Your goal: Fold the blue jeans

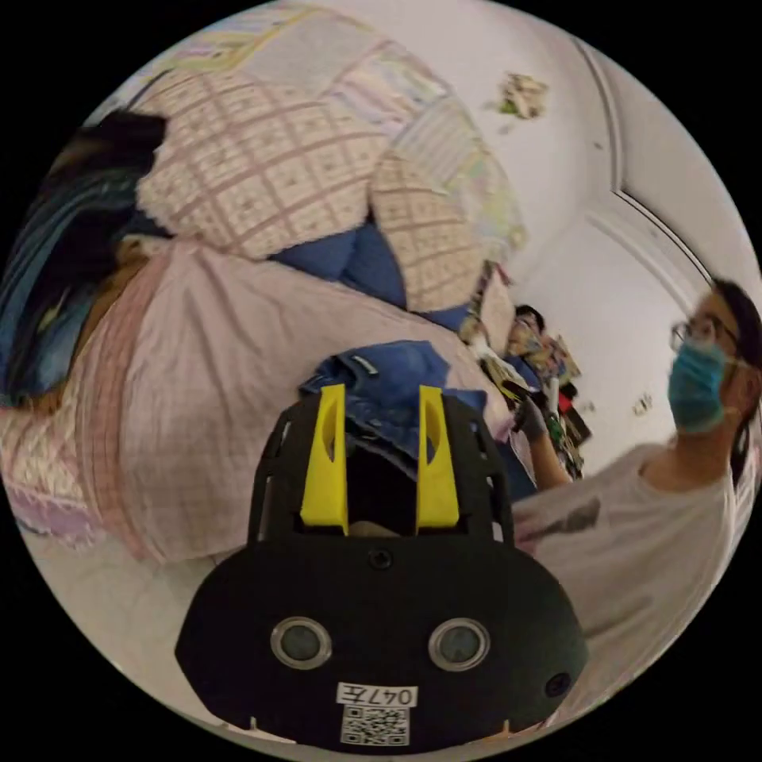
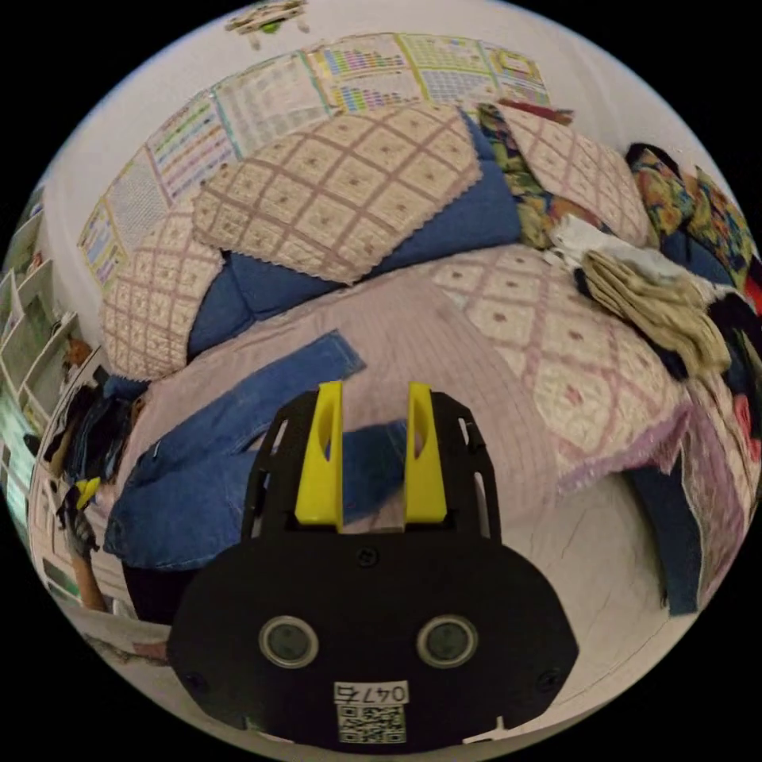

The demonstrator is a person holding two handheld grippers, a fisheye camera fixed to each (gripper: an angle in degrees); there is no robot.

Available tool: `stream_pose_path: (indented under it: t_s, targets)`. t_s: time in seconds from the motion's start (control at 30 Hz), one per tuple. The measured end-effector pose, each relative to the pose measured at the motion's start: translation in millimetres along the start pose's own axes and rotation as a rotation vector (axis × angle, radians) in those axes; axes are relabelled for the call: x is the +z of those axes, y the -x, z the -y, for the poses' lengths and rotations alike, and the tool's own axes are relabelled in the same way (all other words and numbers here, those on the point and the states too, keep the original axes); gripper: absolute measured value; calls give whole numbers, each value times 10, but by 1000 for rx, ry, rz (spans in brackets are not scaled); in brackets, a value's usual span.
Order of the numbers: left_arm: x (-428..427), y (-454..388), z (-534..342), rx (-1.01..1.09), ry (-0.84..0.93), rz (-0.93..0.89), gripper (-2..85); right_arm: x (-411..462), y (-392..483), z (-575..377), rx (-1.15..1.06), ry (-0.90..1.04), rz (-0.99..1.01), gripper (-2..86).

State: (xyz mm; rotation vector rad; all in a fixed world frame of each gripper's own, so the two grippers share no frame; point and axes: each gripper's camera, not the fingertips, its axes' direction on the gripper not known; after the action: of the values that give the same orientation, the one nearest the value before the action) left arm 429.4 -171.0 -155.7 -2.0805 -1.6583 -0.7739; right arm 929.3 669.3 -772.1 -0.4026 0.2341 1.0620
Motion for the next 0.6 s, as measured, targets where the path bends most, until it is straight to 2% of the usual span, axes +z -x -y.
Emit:
stream_pose_path:
  t_s: [0.1,0.27,0.43,0.6]
  targets:
    - [262,409,25,-138,-10,13,139,416,451,429,-169,65,41,80]
    - [647,679,114,-157,48,140,137,1326,991,1055,-406,156,124,77]
    - [863,783,204,-151,96,200,130,2073,1085,1438,-469,265,72,86]
    - [1081,672,143,-115,131,238,116,2451,1016,1639,-385,290,179,82]
